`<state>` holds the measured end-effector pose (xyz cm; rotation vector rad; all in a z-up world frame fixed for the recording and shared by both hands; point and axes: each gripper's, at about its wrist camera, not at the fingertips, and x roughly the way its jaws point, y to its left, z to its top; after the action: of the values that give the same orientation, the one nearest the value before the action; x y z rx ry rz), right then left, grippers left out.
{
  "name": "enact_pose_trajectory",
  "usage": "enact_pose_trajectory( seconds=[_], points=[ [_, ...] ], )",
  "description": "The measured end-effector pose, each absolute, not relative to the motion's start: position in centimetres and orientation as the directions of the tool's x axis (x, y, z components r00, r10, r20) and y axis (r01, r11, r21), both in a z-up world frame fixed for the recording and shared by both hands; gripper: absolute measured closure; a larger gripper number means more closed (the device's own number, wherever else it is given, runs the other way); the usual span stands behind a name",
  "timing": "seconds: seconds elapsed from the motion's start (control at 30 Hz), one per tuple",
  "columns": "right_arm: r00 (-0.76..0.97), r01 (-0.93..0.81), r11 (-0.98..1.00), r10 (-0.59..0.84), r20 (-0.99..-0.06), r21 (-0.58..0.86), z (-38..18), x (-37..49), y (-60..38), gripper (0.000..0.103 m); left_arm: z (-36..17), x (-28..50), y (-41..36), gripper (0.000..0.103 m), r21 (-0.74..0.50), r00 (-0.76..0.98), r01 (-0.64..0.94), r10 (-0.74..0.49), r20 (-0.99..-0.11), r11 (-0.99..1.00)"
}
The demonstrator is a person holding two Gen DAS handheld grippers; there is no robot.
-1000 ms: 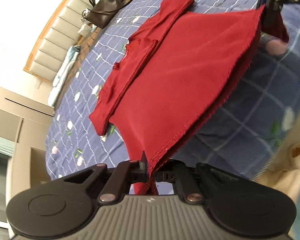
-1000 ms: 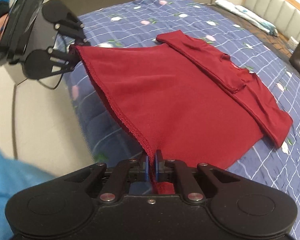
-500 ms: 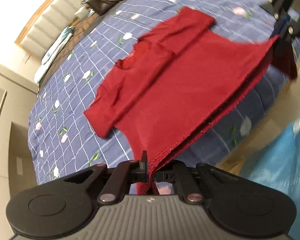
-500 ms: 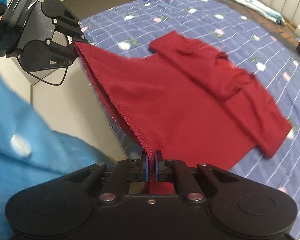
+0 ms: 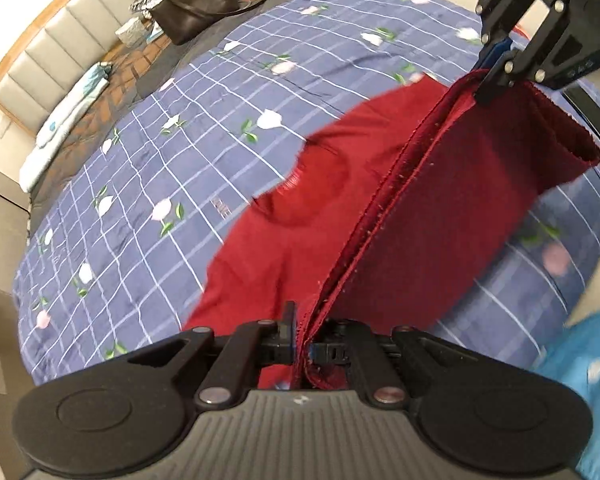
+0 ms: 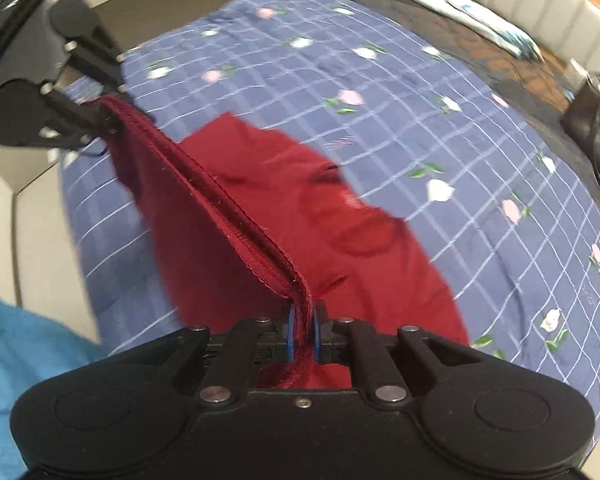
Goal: Fold small clothes
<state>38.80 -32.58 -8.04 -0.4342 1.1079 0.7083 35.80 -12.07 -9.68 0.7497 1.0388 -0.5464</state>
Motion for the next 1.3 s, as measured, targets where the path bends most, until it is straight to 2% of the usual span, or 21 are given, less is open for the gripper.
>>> enact_pose_trajectory(
  seconds=[0.3,0.43,0.47,0.53,0.57,0.6,0.63,0.7,0.8,0.97,1.17,1.27,1.3],
  points=[
    [0.224,-0.522,0.847,0.253,-0.941,0.103,-14.9,49.9,-33.0,0.092,-16.6,48.9,-11.2,0.098,0.164,0.299,0.666,-0.058,-0.953,0.728],
    [0.234,-0.431,0.897,0.219,-0.947,0.101,-17.8,51.4,-33.1,0.081,-19.9,52.3,-10.2,0.097,0.091,0.229,0.614,-0.066,-0.971,0.784],
    [0.246,-0.397,0.912,0.210,-0.946,0.099,-18.4,51.5,-33.4,0.074,-20.6,52.9,-9.8,0.096,0.072,0.210,0.597,-0.069,-0.975,0.799],
    [0.270,-0.341,0.934,0.211,-0.939,0.112,-18.9,51.2,-34.0,0.061,-21.6,53.6,-9.2,0.090,0.042,0.183,0.562,-0.074,-0.980,0.826],
    [0.285,-0.316,0.941,0.211,-0.935,0.116,-19.0,50.8,-34.3,0.049,-21.9,53.7,-8.7,0.085,0.025,0.175,0.545,-0.084,-0.981,0.838],
    [0.306,-0.294,0.949,0.202,-0.930,0.110,-19.0,50.2,-34.5,0.040,-22.1,53.8,-8.4,0.070,0.013,0.176,0.533,-0.095,-0.980,0.846],
    [0.326,-0.282,0.954,0.192,-0.926,0.098,-19.0,49.7,-34.7,0.037,-22.1,53.9,-7.9,0.060,0.003,0.180,0.519,-0.106,-0.978,0.855],
    [0.358,-0.274,0.959,0.170,-0.918,0.071,-19.0,48.1,-34.5,0.026,-21.9,53.6,-7.0,0.032,-0.005,0.202,0.491,-0.119,-0.972,0.871],
    [0.392,-0.277,0.960,0.146,-0.908,0.034,-19.6,45.6,-33.6,0.017,-21.6,52.8,-5.8,0.019,-0.007,0.226,0.447,-0.121,-0.967,0.894],
    [0.446,-0.238,0.969,0.053,-0.894,-0.062,-21.3,41.9,-31.0,0.009,-21.6,49.7,-4.9,0.011,0.020,0.266,0.421,-0.103,-0.959,0.907],
    [0.480,-0.121,0.993,0.066,-0.875,0.008,-21.0,41.1,-30.4,0.006,-22.0,47.7,-4.5,0.011,0.009,0.255,0.388,-0.098,-0.962,0.922],
    [0.460,-0.138,0.990,0.071,-0.885,0.008,-21.4,41.2,-29.7,0.008,-22.1,48.3,-4.1,0.011,-0.007,0.252,0.331,-0.096,-0.963,0.943],
    [0.455,-0.157,0.988,0.065,-0.888,-0.008,-21.9,41.2,-29.3,0.011,-22.1,48.4,-4.1,0.011,-0.013,0.253,0.322,-0.099,-0.962,0.947]
  ],
)
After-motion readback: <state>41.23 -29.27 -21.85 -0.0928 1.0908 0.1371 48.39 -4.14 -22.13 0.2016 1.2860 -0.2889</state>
